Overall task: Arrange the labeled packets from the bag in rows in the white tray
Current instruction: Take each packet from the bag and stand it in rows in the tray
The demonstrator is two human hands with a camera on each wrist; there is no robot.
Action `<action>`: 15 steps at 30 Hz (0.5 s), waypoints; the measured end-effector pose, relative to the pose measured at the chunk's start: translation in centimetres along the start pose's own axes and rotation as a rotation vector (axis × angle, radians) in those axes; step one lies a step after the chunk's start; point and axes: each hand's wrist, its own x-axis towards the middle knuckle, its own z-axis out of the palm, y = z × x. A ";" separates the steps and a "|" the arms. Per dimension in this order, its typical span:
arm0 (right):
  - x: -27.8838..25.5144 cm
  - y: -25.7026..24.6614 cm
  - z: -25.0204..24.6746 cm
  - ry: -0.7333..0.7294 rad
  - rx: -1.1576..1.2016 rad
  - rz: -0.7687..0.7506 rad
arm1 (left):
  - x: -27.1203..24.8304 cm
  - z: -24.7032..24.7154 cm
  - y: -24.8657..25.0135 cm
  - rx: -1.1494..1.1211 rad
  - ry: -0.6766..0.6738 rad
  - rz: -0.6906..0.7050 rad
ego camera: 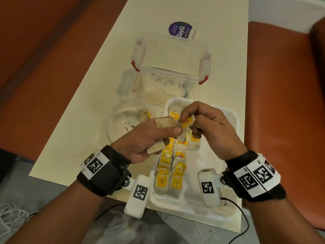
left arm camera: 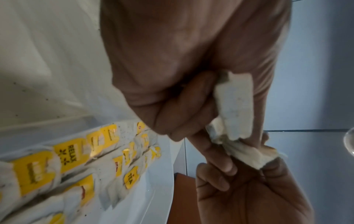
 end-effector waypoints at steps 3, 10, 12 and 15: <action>-0.6 0.6 -0.3 0.065 0.064 0.074 | -0.1 0.8 0.1 -0.003 0.065 0.077; -2.3 2.1 0.3 0.201 0.001 0.079 | 0.5 1.1 -0.7 0.082 0.139 0.212; -2.4 2.0 0.3 0.226 -0.010 0.064 | 0.5 1.0 -1.0 0.079 0.132 0.199; -2.3 1.7 0.1 0.243 -0.004 0.068 | 0.3 1.3 -1.0 0.011 0.107 0.177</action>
